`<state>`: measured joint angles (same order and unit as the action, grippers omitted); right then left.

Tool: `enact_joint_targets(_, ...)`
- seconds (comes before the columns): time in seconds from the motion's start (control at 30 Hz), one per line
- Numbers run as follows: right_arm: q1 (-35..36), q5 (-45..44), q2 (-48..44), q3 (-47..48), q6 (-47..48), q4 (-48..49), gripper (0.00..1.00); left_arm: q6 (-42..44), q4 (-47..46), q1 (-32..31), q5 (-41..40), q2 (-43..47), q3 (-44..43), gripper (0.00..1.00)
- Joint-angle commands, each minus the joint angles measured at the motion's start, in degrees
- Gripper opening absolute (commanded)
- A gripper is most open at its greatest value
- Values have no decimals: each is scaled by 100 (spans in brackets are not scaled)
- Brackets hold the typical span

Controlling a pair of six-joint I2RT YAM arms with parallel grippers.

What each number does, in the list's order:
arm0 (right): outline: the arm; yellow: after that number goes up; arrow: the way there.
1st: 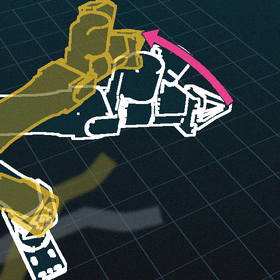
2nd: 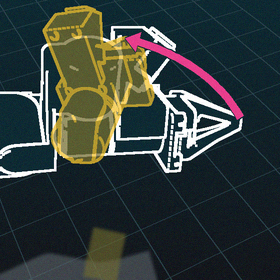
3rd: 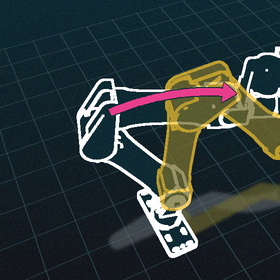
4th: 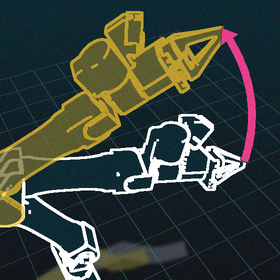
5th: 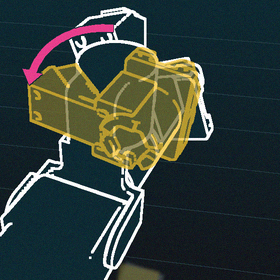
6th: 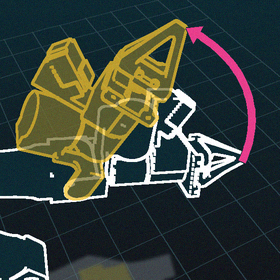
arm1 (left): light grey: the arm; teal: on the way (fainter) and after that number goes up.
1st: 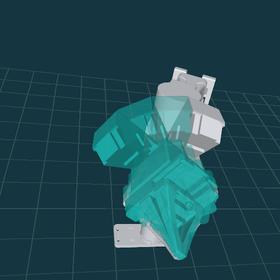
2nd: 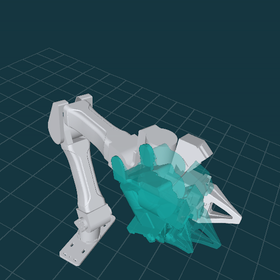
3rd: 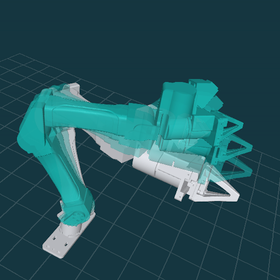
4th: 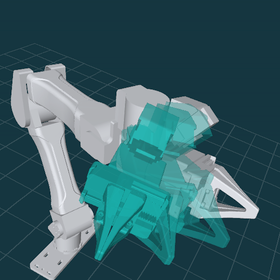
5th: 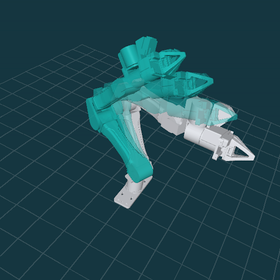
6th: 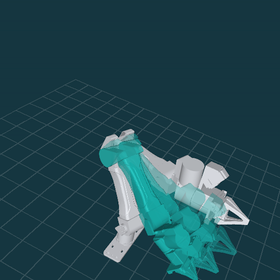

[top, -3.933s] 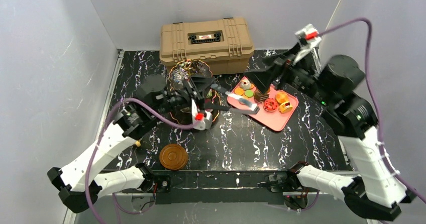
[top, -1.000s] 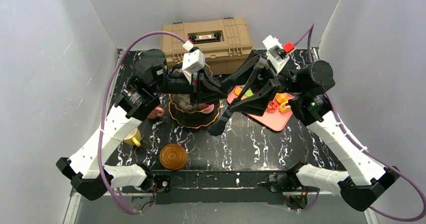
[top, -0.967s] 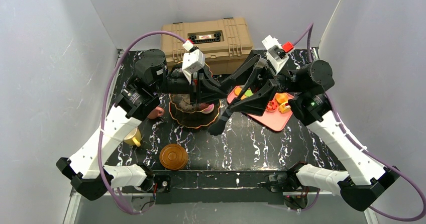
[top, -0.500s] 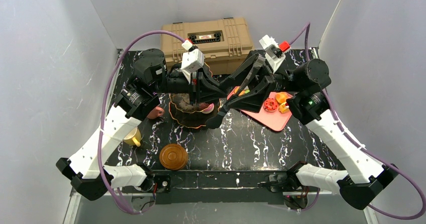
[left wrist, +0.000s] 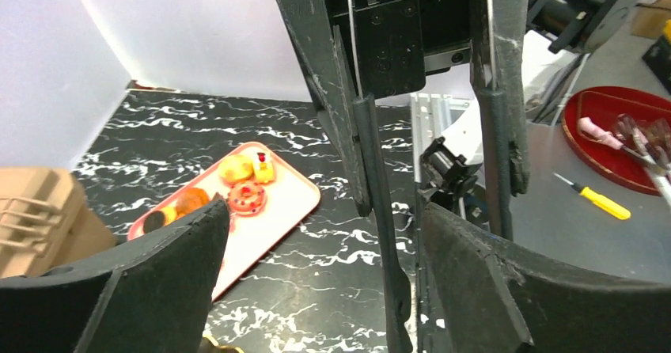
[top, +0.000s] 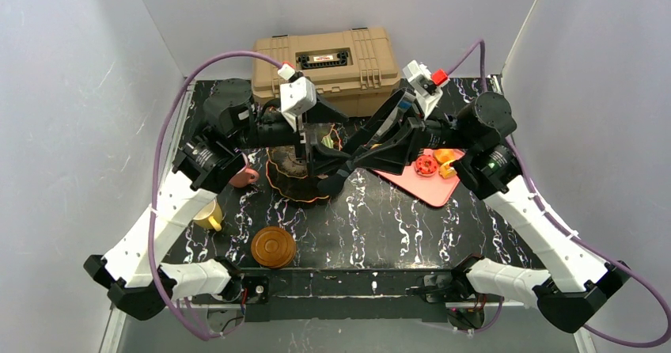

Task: Serve the afternoon tea
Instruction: Pick up the clamp from the tray, then pick up the desert from the tray.

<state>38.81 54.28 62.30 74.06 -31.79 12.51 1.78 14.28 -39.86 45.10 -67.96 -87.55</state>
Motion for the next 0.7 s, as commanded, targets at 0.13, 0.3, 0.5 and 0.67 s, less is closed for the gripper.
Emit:
enact_joint_targets(0.13, 21, -449, -215, 295, 727, -651, 59, 889, 739, 48, -765, 497, -358, 98)
enact_joint_targets(0.3, 20, -575, -219, 348, 838, -795, 57, 1025, 1099, 74, -926, 649, -508, 98)
enact_joint_targets(0.5, 12, -798, -239, 476, 1110, -1166, 56, 1218, 2002, 75, -1098, 652, -954, 98)
enact_joint_targets(0.67, 2, -1418, -292, 704, 1723, -2097, 57, 1370, 2560, 75, -1603, 799, -1192, 98)
